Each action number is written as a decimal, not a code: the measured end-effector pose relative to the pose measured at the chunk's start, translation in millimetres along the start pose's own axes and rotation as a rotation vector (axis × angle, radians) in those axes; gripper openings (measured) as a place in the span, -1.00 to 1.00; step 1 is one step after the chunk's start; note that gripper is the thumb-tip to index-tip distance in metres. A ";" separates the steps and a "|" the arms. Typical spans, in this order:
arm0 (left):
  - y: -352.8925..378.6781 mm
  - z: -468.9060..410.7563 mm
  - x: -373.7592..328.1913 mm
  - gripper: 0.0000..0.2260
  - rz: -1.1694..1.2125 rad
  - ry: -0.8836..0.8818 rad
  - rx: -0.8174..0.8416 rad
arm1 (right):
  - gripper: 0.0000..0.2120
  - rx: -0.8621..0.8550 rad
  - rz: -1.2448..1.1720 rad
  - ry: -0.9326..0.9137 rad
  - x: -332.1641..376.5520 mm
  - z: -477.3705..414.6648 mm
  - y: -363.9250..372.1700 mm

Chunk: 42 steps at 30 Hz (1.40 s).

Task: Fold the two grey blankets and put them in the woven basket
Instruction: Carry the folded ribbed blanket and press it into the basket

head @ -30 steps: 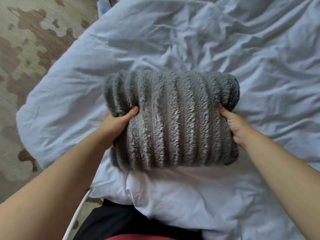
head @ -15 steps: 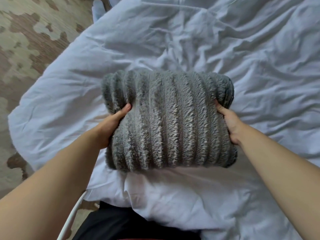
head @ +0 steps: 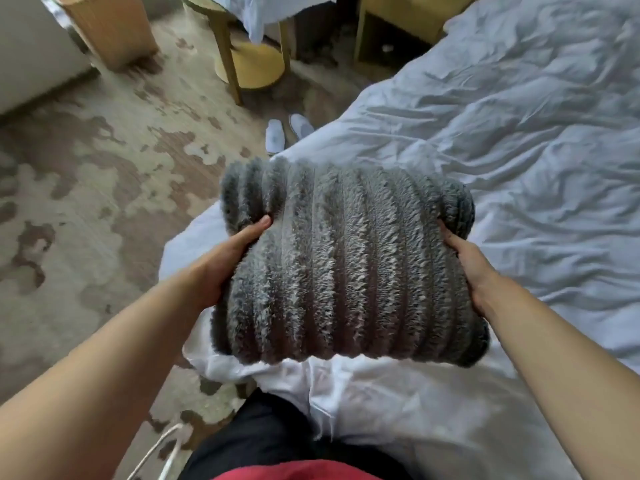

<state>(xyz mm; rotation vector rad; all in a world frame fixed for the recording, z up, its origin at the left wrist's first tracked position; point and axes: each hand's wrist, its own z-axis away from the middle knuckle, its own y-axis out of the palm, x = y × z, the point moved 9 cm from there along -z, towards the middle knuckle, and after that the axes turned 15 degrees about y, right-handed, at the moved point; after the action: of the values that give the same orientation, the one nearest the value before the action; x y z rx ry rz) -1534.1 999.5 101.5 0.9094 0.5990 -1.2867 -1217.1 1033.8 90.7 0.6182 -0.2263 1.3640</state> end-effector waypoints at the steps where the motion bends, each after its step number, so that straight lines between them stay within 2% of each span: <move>1: -20.4 21.1 -12.7 -0.61 -0.005 0.045 -0.066 | -0.60 0.051 0.019 0.004 -2.7 6.4 26.1; 4: -77.0 77.6 -33.1 -0.52 0.038 0.060 -0.141 | -0.63 0.153 0.084 -0.008 -10.1 20.2 105.6; 9: -176.1 137.3 -58.4 -0.60 0.155 0.119 -0.220 | -0.66 0.236 0.162 -0.018 -24.1 20.3 238.8; 14: -298.5 152.6 -66.5 -0.56 0.232 0.167 -0.281 | -0.66 0.268 0.256 -0.003 -32.2 -17.8 368.3; 20: -433.9 147.6 -86.4 -0.53 0.314 0.144 -0.328 | -0.70 0.301 0.339 0.006 -31.4 -68.3 514.1; 26: -509.4 90.7 -143.7 -0.52 0.327 0.141 -0.285 | -0.75 0.260 0.282 -0.046 13.7 -126.0 586.4; 34: -598.6 -58.0 -243.9 -0.57 0.340 0.104 -0.308 | -0.81 0.230 0.276 -0.020 126.2 -252.1 679.4; 37: -629.8 -100.3 -283.5 -0.58 0.379 0.095 -0.350 | -0.79 0.288 0.281 -0.001 171.9 -290.5 727.1; 40: -658.4 -133.8 -323.6 -0.61 0.448 0.089 -0.378 | -0.57 0.326 0.300 0.027 217.4 -327.1 775.3; 42: -677.8 -154.3 -349.0 -0.61 0.473 0.091 -0.394 | -0.63 0.343 0.316 0.056 245.0 -350.2 807.5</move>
<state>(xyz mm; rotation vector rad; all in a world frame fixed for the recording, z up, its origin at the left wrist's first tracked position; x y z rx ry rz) -2249.9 1301.2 144.1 0.7239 0.6340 -0.6744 -2006.7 1489.6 151.0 0.8544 -0.0433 1.7419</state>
